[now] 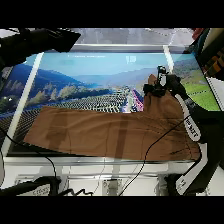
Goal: Fold the clothes and pants, and hang the long-sleeved shirts on hangers.
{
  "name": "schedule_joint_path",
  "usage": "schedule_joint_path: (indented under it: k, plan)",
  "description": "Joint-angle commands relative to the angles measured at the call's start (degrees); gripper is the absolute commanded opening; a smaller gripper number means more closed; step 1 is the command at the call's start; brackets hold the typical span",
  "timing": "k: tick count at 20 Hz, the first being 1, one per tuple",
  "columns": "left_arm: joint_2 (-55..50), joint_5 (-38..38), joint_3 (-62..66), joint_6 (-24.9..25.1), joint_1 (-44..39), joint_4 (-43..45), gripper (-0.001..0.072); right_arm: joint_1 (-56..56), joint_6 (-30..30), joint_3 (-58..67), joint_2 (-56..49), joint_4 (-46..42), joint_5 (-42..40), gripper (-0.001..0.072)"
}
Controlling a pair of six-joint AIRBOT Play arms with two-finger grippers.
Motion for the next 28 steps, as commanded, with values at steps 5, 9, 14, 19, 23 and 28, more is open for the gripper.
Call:
schedule_joint_path:
  k: [5,9,14,19,23,28]
  plan:
    - [0.0,0.0,0.0,0.0,0.0,0.0,0.0578,-0.7,0.7,0.3,-1.2,-0.8,-3.5,0.0516]
    - [0.0,0.0,0.0,0.0,0.0,0.0,0.0578,-0.7,0.8,0.3,-1.8,-2.5,-2.8,0.0414]
    - [0.0,0.0,0.0,0.0,0.0,0.0,0.0578,-0.7,0.8,0.4,-3.9,-2.6,-0.1,0.0112]
    - [0.0,0.0,0.0,0.0,0.0,0.0,0.0578,-0.6,0.7,7.0,-3.3,-1.6,0.0,0.0025]
    - [0.0,0.0,0.0,0.0,0.0,0.0,0.0578,1.2,-5.7,17.6,-2.0,1.4,6.9,0.0025]
    - [0.4,-2.5,0.0,-0.2,0.0,-1.1,0.0578,4.0,-19.5,22.4,3.6,0.5,22.0,0.0025]
